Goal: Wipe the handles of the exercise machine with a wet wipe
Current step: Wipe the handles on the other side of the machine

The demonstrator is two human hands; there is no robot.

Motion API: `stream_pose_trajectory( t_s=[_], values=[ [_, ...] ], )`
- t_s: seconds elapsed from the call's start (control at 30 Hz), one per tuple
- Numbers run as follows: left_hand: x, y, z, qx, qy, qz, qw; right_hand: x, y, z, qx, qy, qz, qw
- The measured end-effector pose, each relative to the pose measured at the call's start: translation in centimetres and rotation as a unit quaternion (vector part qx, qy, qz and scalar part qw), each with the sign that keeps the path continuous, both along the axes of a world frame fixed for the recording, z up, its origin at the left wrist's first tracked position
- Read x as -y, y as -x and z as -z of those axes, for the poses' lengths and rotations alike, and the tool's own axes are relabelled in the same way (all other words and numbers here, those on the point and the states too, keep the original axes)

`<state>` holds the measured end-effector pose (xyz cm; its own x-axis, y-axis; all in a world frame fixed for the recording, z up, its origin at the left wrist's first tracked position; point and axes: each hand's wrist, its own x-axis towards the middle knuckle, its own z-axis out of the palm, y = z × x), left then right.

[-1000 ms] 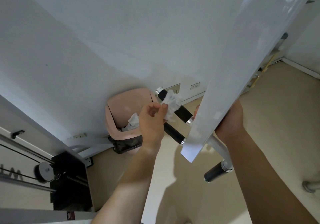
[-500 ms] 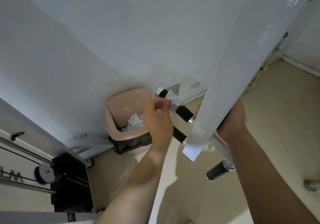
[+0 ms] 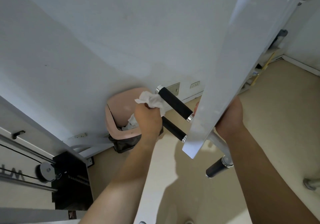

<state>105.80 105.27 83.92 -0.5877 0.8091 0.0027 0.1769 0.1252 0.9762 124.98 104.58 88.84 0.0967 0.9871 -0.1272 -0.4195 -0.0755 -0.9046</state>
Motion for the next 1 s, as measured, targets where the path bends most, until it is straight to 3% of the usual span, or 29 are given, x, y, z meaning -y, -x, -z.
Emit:
stream_pose_trajectory(
  t_s=[0.1,0.17,0.33,0.4,0.47,0.6,0.7,0.77,0.9,1.0],
  values=[
    [1.6,2.2,0.6,-0.033,0.016,0.03,0.999,1.3,0.8,-0.5,0.084,0.017,0.129,0.988],
    [2.2,4.3,1.2,-0.037,0.016,0.035,0.999,3.6,2.0,-0.2,0.212,-0.019,0.234,0.949],
    [2.7,7.2,2.3,0.019,0.045,0.074,0.996,12.2,7.1,3.6,0.358,-0.148,0.338,0.858],
    [3.1,7.7,2.2,0.03,0.047,0.087,0.995,14.2,9.7,5.3,0.416,-0.221,0.266,0.841],
    [3.8,8.2,2.2,0.038,0.044,0.107,0.993,14.5,12.3,6.9,0.427,-0.253,0.132,0.858],
    [5.4,9.7,2.5,0.062,0.031,0.151,0.986,10.4,16.7,7.7,0.324,-0.096,-0.049,0.94],
    [5.7,11.6,3.8,0.133,0.046,0.151,0.978,6.7,19.0,8.5,0.227,-0.052,-0.145,0.962],
    [5.4,12.7,5.1,0.172,0.073,0.128,0.974,5.2,20.3,10.0,0.221,0.01,-0.167,0.961],
    [4.0,14.9,9.7,0.057,0.107,0.118,0.986,2.6,22.3,15.0,0.304,0.024,-0.146,0.941],
    [2.8,16.7,14.3,-0.011,0.162,0.132,0.978,0.1,23.5,20.0,0.399,0.037,-0.183,0.898]
  ],
)
